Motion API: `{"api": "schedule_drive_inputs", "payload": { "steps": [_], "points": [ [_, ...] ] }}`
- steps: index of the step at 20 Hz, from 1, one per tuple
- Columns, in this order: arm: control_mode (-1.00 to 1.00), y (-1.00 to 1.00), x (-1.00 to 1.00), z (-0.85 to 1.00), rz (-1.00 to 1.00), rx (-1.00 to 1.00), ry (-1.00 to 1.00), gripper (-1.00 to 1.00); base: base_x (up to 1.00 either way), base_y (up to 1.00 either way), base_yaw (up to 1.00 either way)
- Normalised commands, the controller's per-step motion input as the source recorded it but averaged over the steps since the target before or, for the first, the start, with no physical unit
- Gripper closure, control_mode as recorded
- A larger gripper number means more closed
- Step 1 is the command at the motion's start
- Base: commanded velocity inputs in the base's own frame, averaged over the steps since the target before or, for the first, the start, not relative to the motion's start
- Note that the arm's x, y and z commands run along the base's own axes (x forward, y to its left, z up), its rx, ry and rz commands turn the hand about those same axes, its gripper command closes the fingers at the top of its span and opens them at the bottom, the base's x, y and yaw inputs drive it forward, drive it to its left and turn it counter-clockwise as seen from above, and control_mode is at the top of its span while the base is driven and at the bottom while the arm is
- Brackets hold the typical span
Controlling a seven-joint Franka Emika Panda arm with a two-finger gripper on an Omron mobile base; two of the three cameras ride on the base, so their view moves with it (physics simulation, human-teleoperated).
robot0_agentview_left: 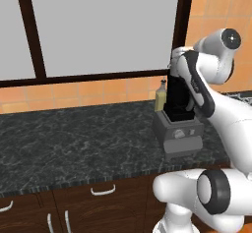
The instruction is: Close the lid blender by securely placing the lid on top.
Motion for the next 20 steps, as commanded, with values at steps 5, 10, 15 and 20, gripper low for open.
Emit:
{"api": "schedule_drive_inputs", "payload": {
  "steps": [5,10,15,20],
  "points": [
    [-1.0,0.0,0.0,0.02,0.0,0.0,-0.25,1.0,0.0,0.0,0.0],
    [-1.0,0.0,0.05,0.02,0.0,0.0,-0.23,1.0,0.0,0.0,0.0],
    [-1.0,0.0,0.05,0.02,0.0,0.0,-0.2,1.0,0.0,0.0,0.0],
    [-1.0,0.0,0.0,-0.09,0.0,-0.02,-0.07,1.0,0.0,0.0,0.0]
  ]
}}
